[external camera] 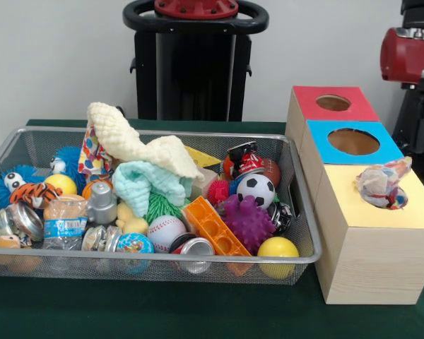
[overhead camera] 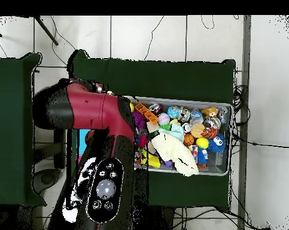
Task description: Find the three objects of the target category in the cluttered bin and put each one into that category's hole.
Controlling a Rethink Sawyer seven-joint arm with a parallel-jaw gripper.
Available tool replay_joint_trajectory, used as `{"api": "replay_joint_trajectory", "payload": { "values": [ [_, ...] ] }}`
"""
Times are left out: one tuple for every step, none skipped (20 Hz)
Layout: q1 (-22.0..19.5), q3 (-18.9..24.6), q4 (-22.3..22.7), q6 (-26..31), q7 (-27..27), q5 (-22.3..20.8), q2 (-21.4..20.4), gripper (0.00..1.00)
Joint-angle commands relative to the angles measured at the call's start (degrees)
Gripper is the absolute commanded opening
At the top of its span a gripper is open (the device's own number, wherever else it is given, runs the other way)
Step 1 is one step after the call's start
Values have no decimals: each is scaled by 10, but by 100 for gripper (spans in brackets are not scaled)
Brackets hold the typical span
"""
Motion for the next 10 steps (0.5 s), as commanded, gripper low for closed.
{"api": "replay_joint_trajectory", "payload": {
  "values": [
    [-13, 9, 93, 74, 89, -11, -16, 0],
    [-14, 11, 97, 73, 88, -9, -18, 0],
    [-16, 14, 98, 72, 85, -8, -17, 0],
    [-19, 18, 103, 65, 82, -8, -19, 0],
    [-25, 24, 105, 62, 76, -7, -20, 0],
    [-29, 28, 106, 60, 72, -7, -19, 0],
    [-31, 31, 110, 56, 70, -6, -20, 0],
    [-33, 34, 114, 53, 68, -6, -21, 0],
    [-35, 38, 119, 49, 67, -6, -22, 0],
    [-36, 41, 123, 46, 65, -5, -22, 0]
  ]
}}
